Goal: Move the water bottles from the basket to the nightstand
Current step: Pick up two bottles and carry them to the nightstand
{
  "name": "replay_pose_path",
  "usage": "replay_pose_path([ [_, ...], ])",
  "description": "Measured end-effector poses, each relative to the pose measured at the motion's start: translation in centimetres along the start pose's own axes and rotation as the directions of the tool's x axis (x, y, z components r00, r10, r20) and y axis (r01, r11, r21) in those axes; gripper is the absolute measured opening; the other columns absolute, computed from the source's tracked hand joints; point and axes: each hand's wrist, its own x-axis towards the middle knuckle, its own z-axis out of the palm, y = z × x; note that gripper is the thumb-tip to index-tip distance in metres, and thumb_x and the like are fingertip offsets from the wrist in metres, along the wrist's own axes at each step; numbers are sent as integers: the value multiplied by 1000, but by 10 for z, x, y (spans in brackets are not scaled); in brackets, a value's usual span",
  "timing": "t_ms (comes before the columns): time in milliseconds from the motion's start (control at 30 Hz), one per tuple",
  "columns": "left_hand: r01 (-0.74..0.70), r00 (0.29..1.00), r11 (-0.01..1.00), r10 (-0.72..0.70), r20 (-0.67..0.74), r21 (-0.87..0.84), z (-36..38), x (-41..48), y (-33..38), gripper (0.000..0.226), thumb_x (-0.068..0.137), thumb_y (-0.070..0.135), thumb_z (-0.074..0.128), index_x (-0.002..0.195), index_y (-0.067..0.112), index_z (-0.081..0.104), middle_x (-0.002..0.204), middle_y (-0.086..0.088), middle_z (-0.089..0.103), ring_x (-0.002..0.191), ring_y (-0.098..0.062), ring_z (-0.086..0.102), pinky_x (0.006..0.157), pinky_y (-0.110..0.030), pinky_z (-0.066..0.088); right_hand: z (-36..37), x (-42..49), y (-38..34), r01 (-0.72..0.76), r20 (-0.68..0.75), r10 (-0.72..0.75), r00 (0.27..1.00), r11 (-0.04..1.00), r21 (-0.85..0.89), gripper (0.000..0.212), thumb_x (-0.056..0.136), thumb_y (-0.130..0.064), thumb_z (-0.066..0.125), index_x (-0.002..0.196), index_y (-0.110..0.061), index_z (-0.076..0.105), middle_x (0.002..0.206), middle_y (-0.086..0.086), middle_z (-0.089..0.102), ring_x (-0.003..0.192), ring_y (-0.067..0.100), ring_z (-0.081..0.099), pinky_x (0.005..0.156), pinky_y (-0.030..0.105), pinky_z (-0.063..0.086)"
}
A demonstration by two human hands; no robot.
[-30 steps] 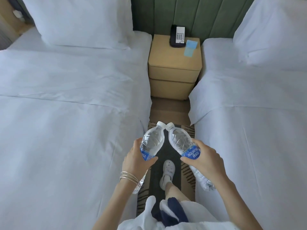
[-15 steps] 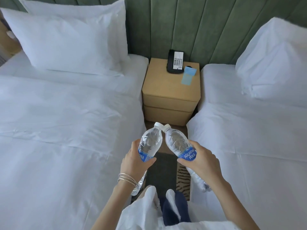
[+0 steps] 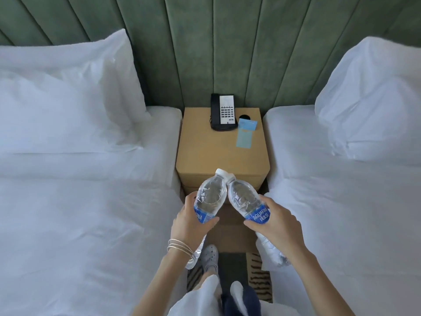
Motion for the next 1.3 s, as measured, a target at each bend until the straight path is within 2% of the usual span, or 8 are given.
replay_pose_path([
  [133, -50, 998, 999, 49, -40, -20, 1, 90, 18, 69, 71, 40, 78, 126, 22, 39, 107, 8, 61, 93, -15, 64, 77, -31, 55, -4, 89, -12, -25, -52, 26, 998, 999, 31, 75, 65, -63, 70, 129, -33, 45, 108, -15, 61, 93, 7, 59, 71, 23, 49],
  [333, -136, 983, 987, 123, -136, -86, 36, 205, 13, 70, 70, 36, 79, 127, 22, 42, 102, 11, 60, 81, -5, 59, 60, -7, 42, 5, 210, -7, 65, -216, -45, 975, 994, 84, 63, 69, -53, 73, 123, -34, 48, 95, -22, 56, 80, 1, 50, 55, 9, 31],
  [500, -251, 935, 959, 205, -290, -130, 94, 277, -21, 62, 70, 34, 80, 119, 23, 43, 87, 22, 58, 69, 5, 59, 56, -6, 44, 59, 299, 29, 205, -377, -110, 920, 953, 224, 64, 63, -60, 72, 119, -37, 50, 93, -17, 64, 81, 5, 63, 65, 34, 54],
  [600, -335, 892, 926, 251, -376, -175, 130, 313, -47, 58, 69, 34, 80, 114, 26, 44, 84, 25, 60, 70, 8, 61, 61, -12, 50, 97, 341, 50, 282, -441, -129, 888, 911, 301, 68, 64, -58, 73, 123, -35, 50, 96, -17, 64, 85, 4, 62, 72, 33, 53],
  [667, -405, 854, 892, 289, -433, -202, 151, 334, -64, 58, 69, 34, 80, 113, 30, 44, 87, 23, 63, 74, 5, 64, 67, -26, 56, 120, 363, 62, 343, -491, -145, 859, 874, 344, 65, 66, -53, 75, 124, -34, 51, 97, -18, 63, 84, 1, 62, 71, 28, 52],
  [900, -645, 657, 744, 423, -623, -176, 197, 379, -116, 58, 69, 31, 80, 115, 32, 44, 90, 20, 66, 78, 5, 65, 71, -24, 56, 186, 412, 94, 593, -688, -239, 685, 732, 336, 67, 64, -43, 81, 122, -28, 53, 89, -23, 58, 79, -13, 56, 62, 7, 43],
  [1133, -783, 513, 597, 460, -725, -175, 237, 391, -153, 66, 69, 27, 81, 126, 23, 46, 100, 22, 63, 90, 4, 64, 79, -27, 56, 243, 428, 126, 778, -855, -302, 423, 604, 172, 78, 60, -62, 70, 128, -32, 48, 103, -21, 60, 97, 1, 59, 79, 33, 53],
  [1300, -821, 471, 534, 432, -769, -202, 261, 396, -169, 65, 72, 22, 79, 127, 17, 45, 111, 16, 61, 99, 0, 62, 84, -30, 55, 265, 431, 141, 778, -882, -277, 381, 611, 144, 85, 62, -69, 63, 133, -25, 43, 115, -13, 59, 100, 8, 61, 78, 37, 54],
])
